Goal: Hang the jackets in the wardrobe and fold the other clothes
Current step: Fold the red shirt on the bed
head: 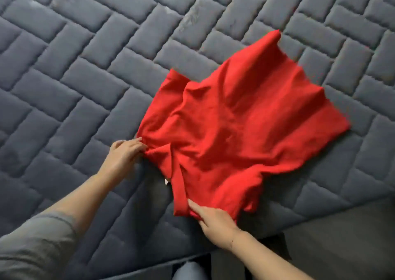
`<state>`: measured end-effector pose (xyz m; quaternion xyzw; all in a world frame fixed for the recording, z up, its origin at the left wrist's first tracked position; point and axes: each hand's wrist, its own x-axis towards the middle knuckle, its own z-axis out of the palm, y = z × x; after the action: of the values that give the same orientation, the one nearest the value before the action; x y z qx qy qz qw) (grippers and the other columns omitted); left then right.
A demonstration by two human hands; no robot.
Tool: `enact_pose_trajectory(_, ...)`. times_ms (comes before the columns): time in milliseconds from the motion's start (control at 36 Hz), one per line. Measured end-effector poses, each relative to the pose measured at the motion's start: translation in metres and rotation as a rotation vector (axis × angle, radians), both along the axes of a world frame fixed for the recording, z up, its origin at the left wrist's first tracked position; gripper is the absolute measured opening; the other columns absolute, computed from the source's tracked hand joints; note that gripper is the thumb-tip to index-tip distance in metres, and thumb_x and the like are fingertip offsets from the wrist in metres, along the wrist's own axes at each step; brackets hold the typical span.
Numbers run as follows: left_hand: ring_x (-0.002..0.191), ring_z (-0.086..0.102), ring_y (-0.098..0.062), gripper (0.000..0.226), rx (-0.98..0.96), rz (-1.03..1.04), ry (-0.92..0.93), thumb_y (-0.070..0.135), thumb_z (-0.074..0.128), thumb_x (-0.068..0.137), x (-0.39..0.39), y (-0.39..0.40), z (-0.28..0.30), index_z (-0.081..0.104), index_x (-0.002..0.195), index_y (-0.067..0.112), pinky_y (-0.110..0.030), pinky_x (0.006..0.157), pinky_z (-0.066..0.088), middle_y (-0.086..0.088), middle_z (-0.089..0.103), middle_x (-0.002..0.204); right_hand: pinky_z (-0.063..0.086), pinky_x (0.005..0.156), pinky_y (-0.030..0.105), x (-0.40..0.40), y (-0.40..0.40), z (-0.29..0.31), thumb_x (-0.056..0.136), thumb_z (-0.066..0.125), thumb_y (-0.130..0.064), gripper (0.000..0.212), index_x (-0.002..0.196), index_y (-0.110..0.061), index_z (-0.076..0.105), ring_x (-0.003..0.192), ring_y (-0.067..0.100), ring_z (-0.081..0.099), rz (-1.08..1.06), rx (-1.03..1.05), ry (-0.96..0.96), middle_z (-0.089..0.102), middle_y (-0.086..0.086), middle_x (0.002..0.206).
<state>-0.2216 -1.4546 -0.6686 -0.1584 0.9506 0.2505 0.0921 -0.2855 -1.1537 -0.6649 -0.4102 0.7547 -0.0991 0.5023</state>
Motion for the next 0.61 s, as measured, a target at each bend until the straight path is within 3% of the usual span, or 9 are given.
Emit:
enact_pose_trajectory(56, 0.117, 0.059, -0.035, 0.025, -0.066, 0.026, 0.021, -0.001, 0.056, 0.075, 0.024, 0.004, -0.021, 0.073, 0.092, 0.004, -0.051, 0.093, 0.041, -0.009, 0.070, 0.112, 0.045, 0.085, 0.048, 0.021, -0.007, -0.016, 0.094, 0.040, -0.013, 0.074, 0.152, -0.040, 0.003, 0.108, 0.038, 0.055, 0.064, 0.004, 0.008, 0.053, 0.012, 0.123)
enact_pose_trajectory(139, 0.128, 0.051, -0.030, 0.025, -0.043, 0.113, 0.007, -0.007, 0.062, 0.077, 0.035, 0.015, -0.030, 0.073, 0.093, 0.008, -0.049, 0.104, 0.031, -0.007, 0.066, 0.121, 0.048, 0.077, 0.047, 0.042, -0.013, -0.027, 0.095, 0.045, -0.022, 0.081, 0.150, -0.041, -0.011, 0.103, 0.035, 0.053, 0.158, -0.030, 0.027, 0.047, 0.010, 0.113)
enact_pose_trajectory(222, 0.129, 0.050, -0.023, 0.024, 0.099, 0.433, 0.019, 0.005, 0.054, 0.075, 0.038, 0.033, -0.026, 0.073, 0.089, 0.010, -0.042, 0.105, 0.026, -0.004, 0.063, 0.125, 0.045, 0.077, 0.045, 0.049, -0.015, -0.031, 0.093, 0.048, -0.028, 0.083, 0.151, -0.036, -0.011, 0.105, 0.033, 0.050, 0.227, -0.035, -0.006, 0.047, 0.010, 0.114)
enact_pose_trajectory(306, 0.118, 0.055, -0.023, 0.028, 0.219, 0.711, 0.159, 0.014, 0.044, 0.073, 0.041, 0.060, -0.011, 0.069, 0.084, 0.014, -0.041, 0.101, 0.033, -0.003, 0.063, 0.123, 0.041, 0.086, 0.041, 0.039, -0.014, -0.029, 0.092, 0.050, -0.027, 0.080, 0.153, -0.035, -0.001, 0.107, 0.029, 0.047, 0.233, -0.012, -0.139, 0.049, 0.010, 0.114)
enact_pose_trajectory(389, 0.120, 0.051, -0.021, 0.021, 0.079, 0.636, 0.189, 0.033, 0.055, 0.080, 0.047, 0.097, -0.002, 0.068, 0.088, 0.018, -0.041, 0.100, 0.032, -0.001, 0.058, 0.130, 0.038, 0.096, 0.031, 0.026, -0.006, -0.024, 0.092, 0.052, -0.019, 0.066, 0.151, -0.032, 0.025, 0.110, 0.020, 0.047, 0.090, -0.064, -0.271, 0.052, 0.006, 0.113)
enact_pose_trajectory(500, 0.139, 0.034, -0.027, 0.023, -0.086, 0.470, -0.064, 0.034, 0.070, 0.079, 0.055, 0.136, -0.015, 0.073, 0.099, 0.024, -0.052, 0.113, 0.018, -0.007, 0.045, 0.147, 0.041, 0.095, 0.021, 0.002, 0.018, -0.016, 0.088, 0.056, -0.002, 0.044, 0.126, -0.022, 0.061, 0.102, 0.013, 0.058, -0.267, -0.119, -0.306, 0.064, 0.001, 0.107)
enact_pose_trajectory(611, 0.144, 0.019, -0.031, 0.028, -0.116, 0.943, -0.335, 0.020, 0.069, 0.084, 0.072, 0.143, -0.027, 0.066, 0.112, 0.018, -0.058, 0.113, 0.010, -0.011, 0.028, 0.156, 0.050, 0.073, 0.019, -0.033, 0.052, -0.012, 0.087, 0.053, 0.011, 0.037, 0.099, -0.021, 0.068, 0.074, 0.011, 0.064, -0.671, -0.036, -0.391, 0.069, 0.002, 0.081)
